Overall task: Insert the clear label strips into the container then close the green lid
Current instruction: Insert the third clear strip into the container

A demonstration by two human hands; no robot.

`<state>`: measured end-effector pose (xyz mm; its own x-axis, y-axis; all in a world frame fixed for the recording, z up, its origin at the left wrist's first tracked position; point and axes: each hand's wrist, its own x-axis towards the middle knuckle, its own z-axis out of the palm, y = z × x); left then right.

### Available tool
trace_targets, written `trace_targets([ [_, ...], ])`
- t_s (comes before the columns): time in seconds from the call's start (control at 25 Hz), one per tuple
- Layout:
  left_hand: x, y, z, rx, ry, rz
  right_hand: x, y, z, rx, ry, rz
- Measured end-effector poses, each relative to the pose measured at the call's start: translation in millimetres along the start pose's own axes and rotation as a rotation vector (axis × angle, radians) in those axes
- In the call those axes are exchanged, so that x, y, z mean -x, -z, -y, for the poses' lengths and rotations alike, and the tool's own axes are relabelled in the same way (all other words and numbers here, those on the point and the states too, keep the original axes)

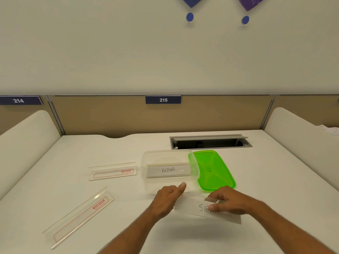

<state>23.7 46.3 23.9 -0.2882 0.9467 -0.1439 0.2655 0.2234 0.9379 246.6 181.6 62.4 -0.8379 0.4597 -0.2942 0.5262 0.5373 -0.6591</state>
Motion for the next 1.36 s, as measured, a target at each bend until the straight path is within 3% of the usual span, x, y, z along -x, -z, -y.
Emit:
trace_targets([
  [0.56, -19.2, 66.4, -22.2, -0.267, -0.18, 0.046, -50.5, 30.4, 35.1, 0.121, 0.078, -0.042],
  [0.84, -53.1, 108.7, -36.2, -0.479, -0.271, -0.116, -99.8, 60.0, 55.7, 0.338, 0.159, -0.132],
  [1.12, -86.3, 127.4, -32.5, -0.75, -0.166, -0.107, -155.2, 61.1, 69.5, 0.549, 0.115, -0.1],
  [1.36, -102.2, 120.6, -26.1, -1.004, -0.036, 0.047, -183.5, 42.8, 70.7, 0.771, 0.04, -0.046],
])
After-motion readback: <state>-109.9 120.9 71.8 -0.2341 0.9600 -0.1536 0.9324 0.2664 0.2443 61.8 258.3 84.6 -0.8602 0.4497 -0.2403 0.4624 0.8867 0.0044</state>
